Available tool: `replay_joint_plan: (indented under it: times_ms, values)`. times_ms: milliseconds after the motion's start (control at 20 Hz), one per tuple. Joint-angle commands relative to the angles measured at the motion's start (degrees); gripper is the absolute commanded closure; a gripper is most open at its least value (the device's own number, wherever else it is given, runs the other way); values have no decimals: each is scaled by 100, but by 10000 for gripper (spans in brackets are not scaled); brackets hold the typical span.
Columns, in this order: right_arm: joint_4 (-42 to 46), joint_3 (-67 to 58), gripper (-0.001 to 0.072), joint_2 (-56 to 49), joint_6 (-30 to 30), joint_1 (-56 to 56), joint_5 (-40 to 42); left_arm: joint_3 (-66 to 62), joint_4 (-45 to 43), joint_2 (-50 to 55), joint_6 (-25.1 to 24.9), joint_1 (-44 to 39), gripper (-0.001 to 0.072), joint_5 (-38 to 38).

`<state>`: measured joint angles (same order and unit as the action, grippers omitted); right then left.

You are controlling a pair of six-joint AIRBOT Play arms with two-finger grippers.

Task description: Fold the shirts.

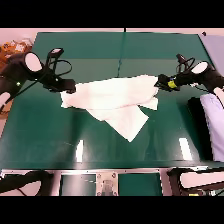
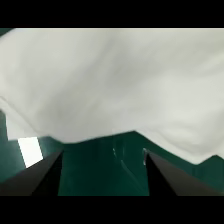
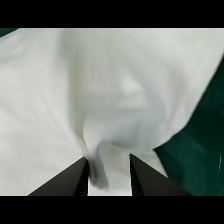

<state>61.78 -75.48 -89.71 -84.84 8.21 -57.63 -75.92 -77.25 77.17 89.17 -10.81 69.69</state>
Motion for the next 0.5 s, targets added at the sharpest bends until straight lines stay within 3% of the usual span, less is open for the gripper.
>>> replay_joint_plan:
  times_ms: [0, 100, 350, 450]
  values:
    - [131, -142, 407, -52, 4, 629, -402, 17, 457, -136, 369, 35, 134, 1040]
    - [129, -118, 406, -61, 2, 909, -461, 557, 1224, -129, 380, -186, 134, 647]
    - [127, -118, 406, -66, 0, 1045, -352, 2361, 2321, -92, 407, -1401, 134, -1991]
    - [101, -118, 407, -66, 0, 1045, -240, 2841, 2721, -92, 417, -1711, 134, -2695]
